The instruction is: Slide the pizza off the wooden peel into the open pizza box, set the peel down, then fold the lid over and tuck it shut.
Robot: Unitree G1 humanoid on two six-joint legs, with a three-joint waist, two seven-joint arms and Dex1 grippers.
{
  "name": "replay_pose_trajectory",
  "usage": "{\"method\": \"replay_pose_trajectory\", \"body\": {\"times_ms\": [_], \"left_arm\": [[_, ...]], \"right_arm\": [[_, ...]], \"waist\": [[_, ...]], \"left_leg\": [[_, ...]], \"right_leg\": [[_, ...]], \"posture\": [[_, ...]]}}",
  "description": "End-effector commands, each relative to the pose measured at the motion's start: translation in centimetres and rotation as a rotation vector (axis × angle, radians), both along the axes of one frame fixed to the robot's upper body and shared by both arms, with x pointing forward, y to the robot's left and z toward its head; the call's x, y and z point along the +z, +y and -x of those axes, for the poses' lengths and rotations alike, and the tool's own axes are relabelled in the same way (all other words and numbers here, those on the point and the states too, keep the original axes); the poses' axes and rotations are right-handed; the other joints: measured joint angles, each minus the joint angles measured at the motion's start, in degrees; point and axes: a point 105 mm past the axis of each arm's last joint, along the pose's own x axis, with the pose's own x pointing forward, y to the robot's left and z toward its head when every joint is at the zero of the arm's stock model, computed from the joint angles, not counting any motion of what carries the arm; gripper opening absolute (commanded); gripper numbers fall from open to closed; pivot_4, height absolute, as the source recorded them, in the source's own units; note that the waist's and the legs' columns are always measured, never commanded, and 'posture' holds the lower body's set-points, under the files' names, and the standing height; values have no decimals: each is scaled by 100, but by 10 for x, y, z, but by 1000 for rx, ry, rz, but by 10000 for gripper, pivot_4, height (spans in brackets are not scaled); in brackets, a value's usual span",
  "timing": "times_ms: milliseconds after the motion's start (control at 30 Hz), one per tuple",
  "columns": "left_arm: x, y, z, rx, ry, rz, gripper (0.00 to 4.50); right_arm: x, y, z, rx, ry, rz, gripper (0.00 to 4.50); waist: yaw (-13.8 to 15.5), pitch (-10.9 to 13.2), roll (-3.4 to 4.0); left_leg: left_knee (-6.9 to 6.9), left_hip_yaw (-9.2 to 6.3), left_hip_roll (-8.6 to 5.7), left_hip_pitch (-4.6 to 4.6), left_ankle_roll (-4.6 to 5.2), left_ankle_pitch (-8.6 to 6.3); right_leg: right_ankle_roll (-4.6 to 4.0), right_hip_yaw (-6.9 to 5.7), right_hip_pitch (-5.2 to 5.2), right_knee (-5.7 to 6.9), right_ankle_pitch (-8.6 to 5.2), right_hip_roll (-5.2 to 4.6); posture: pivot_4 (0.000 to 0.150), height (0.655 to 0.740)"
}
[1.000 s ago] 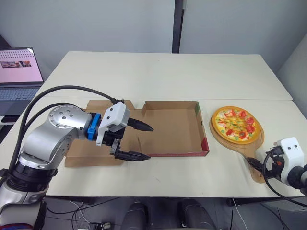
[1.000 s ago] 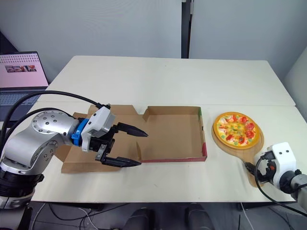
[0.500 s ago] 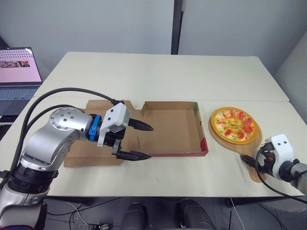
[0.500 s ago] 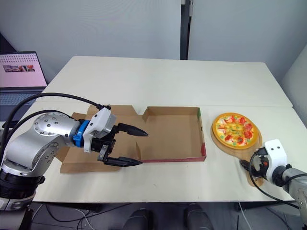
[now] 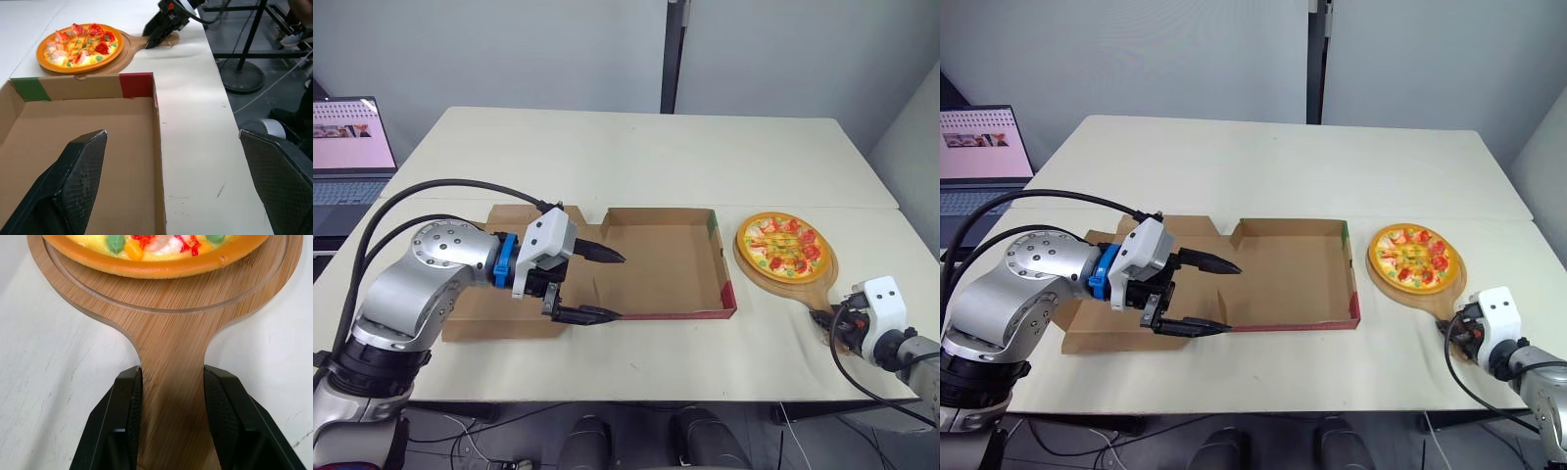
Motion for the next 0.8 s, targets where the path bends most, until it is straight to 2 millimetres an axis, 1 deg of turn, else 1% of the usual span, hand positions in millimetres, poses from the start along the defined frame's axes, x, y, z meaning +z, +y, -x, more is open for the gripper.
{"method": "replay_pose_trajectory", "body": {"times_ms": [33, 100, 167, 233, 367, 433, 567, 700, 800], "left_arm": [[15, 7, -5, 62, -42, 52, 45000], [15, 14, -6, 99, -41, 48, 45000], [12, 21, -9, 146, -33, 38, 45000], [11, 24, -10, 170, -34, 34, 45000], [12, 27, -12, 191, -45, 42, 45000], [14, 31, -14, 213, -58, 38, 45000], [20, 39, -18, 259, -77, 42, 45000], [20, 44, -17, 281, -75, 31, 45000], [17, 46, -16, 290, -66, 24, 45000]], "right_arm": [[28, -15, -11, -45, -134, 44, 15802], [41, -18, -13, -36, -174, 49, 15802], [60, -23, -16, -22, -229, 49, 15802], [73, -27, -19, -14, -263, 52, 15802], [95, -24, -24, 61, -300, 83, 15801], [108, -17, -27, 128, -317, 114, 15801], [125, 1, -28, 276, -313, 185, 15801], [133, 22, -28, 413, -297, 242, 15801], [135, 39, -28, 510, -286, 276, 15801]], "waist": [[1, 3, 4], [11, 9, 15], [16, 29, 48], [36, 50, 82], [40, 54, 89], [30, 54, 89], [34, 53, 90], [30, 54, 91], [37, 54, 91]], "left_leg": [[1, 0, 0, -1, 0, 0], [1, -1, -1, -4, 0, 0], [1, 0, -2, -9, 0, 0], [0, 2, -6, -17, 0, 0], [0, 0, -11, -48, 0, 0], [-1, 0, -11, -55, 0, 0], [-1, 0, -8, -87, 1, 0], [0, 1, -7, -92, 1, 0], [1, -1, -8, -95, 1, 0]], "right_leg": [[0, 0, -1, 0, 0, 0], [1, 0, -2, 0, 1, -3], [1, 0, -5, -1, 1, -9], [4, 3, -13, -1, 2, -19], [5, -3, -42, 2, 2, -15], [5, -2, -49, 2, 2, -9], [3, -2, -89, 12, 3, -1], [3, -1, -94, 10, 3, -1], [3, -3, -94, 8, 3, -2]], "posture": [[1500, 7325], [1500, 7325], [1500, 7325], [1500, 7325], [1500, 7325], [1500, 7325], [1500, 7325], [1500, 7325], [1500, 7325]]}}
